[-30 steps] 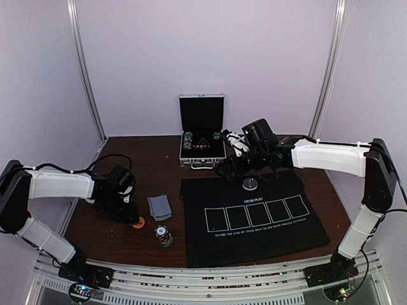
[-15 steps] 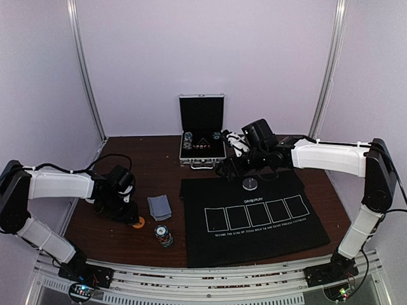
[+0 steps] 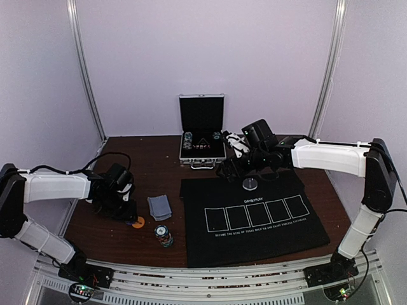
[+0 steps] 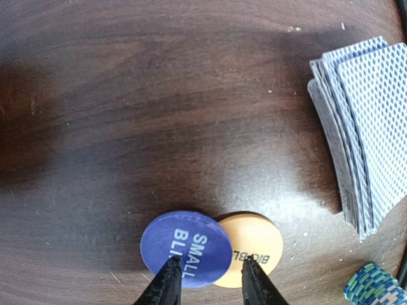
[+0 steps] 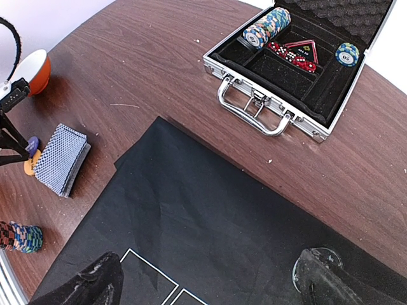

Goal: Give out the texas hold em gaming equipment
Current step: Pick up the small blind button from the center of the board.

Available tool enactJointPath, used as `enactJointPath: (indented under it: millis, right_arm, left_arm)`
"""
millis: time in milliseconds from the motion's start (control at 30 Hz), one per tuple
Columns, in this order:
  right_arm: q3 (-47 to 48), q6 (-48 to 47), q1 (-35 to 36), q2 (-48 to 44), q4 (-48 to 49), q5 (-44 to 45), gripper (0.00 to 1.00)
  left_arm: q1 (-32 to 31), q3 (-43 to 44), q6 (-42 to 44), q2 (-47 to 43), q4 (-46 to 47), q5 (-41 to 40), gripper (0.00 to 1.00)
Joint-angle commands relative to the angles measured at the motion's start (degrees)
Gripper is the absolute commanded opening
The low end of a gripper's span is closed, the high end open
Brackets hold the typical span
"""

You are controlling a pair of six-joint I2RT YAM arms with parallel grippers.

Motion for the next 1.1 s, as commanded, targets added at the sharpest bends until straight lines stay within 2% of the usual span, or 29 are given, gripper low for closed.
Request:
enactJointPath:
  millis: [0, 133, 267, 367, 433, 500, 567, 667, 833, 1067]
  right_arm:
    - [1.2, -0.3, 0.1, -0.1, -0.8, 1.3, 0.98]
    - [1.3, -0.4, 0.1, 0.0, -1.0, 1.2, 0.98]
    - [1.2, -0.6, 0.1, 0.0, -1.3, 1.1, 0.98]
    - [1.1, -0.8, 0.1, -0.2, -1.7, 1.1, 0.98]
    - [0.8, -0.9, 0.1, -0.4, -1.6, 1.1, 0.98]
    - [0.5, -1.1, 0.1, -0.3, -1.4, 1.0, 0.98]
    - [0.6, -1.2, 0.1, 0.0, -1.2, 1.0, 0.98]
    - [1.3, -1.2, 0.1, 0.6, -1.8, 0.9, 0.98]
    - [0.4, -1.1, 0.1, 0.0, -1.6, 0.3, 0.98]
    - [-0.2, 0.0, 0.2, -0.6, -1.4, -0.3, 0.98]
  left_arm:
    - [-0.3, -0.5, 0.2, -1.0, -0.3, 0.7, 0.35]
    - [-0.3, 3.5, 2.2, 0.4, -3.8, -5.5, 0.40]
    - [-0.3, 7.5, 3.3, 2.4, -8.8, -9.6, 0.50]
    - [-0.4, 10.4, 4.4, 3.8, -12.5, -8.7, 0.55]
    - [-0.7, 12.1, 5.3, 3.8, -14.6, -8.3, 0.63]
    - [-0.9, 12.4, 6.1, 3.8, -14.5, -7.1, 0.72]
    - [-0.5, 11.8, 6.8, 4.7, -12.9, -3.5, 0.77]
    - [0.4, 10.3, 5.5, 6.4, -9.2, 1.5, 0.77]
    - [0.5, 8.2, 3.8, 9.5, -5.8, -1.4, 0.74]
    - [0.5, 3.9, 2.1, 8.1, -4.3, -4.3, 0.56]
